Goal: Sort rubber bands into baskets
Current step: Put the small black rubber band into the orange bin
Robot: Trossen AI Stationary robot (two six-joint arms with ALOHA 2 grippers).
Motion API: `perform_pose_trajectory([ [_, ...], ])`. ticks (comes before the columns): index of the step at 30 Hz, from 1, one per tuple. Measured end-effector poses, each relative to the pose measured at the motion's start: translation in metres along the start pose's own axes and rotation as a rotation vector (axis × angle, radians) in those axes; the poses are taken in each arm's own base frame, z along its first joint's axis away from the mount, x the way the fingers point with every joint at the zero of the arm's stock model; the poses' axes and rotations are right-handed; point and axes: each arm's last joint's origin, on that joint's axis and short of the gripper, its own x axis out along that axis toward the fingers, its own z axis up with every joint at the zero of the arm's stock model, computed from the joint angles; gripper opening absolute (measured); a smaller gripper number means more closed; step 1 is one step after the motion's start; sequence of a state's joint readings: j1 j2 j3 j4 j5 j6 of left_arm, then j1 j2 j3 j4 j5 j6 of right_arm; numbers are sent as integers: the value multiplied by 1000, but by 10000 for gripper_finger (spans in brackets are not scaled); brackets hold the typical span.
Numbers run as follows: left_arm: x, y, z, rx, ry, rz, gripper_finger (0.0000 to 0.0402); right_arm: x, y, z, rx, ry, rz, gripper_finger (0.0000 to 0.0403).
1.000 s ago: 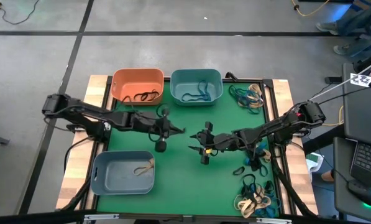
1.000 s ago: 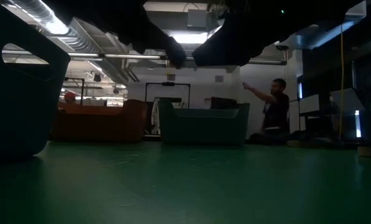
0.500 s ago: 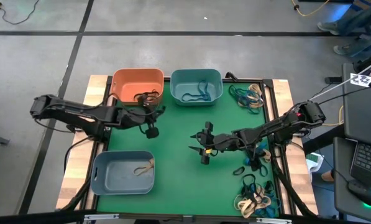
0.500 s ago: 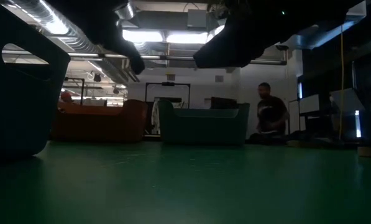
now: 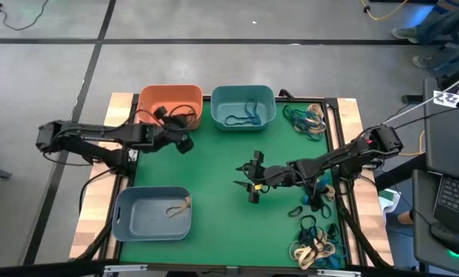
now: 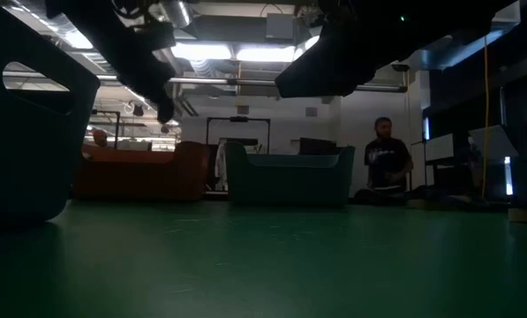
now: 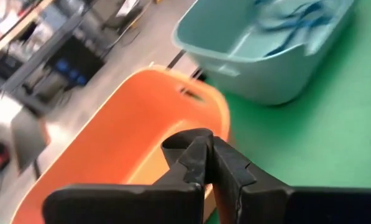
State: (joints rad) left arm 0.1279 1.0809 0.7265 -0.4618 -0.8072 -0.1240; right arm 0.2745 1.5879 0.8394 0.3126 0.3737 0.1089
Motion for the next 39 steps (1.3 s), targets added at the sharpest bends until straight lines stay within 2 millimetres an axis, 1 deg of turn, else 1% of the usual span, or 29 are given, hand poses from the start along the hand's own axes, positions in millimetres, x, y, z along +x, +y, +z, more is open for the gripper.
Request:
perform_pose_trajectory([
  [3,5,7,-4,-22,44,44,8,0,0,0,0,0,-1,216],
  [10,11,15,-6,-86,80,84,30,2,-5,0,18,2,-13,216],
  [15,17,22,-7,-101,101,119,29,2,-5,0,47,4,-14,216],
  [21,29,37,4,-138,43,179,30,2,-7,0,50,5,-20,216],
  [24,34,43,3,-143,59,169,51,2,-7,0,50,7,-20,216],
  [29,40,52,-4,-156,129,108,110,2,-7,0,49,9,-21,216],
  [32,41,53,-7,-203,159,100,137,2,-7,0,49,9,-21,216],
  [35,40,51,-9,-212,176,92,150,2,-7,0,49,9,-21,216],
  [39,35,43,-7,-207,157,58,150,2,-7,0,46,9,-21,216],
])
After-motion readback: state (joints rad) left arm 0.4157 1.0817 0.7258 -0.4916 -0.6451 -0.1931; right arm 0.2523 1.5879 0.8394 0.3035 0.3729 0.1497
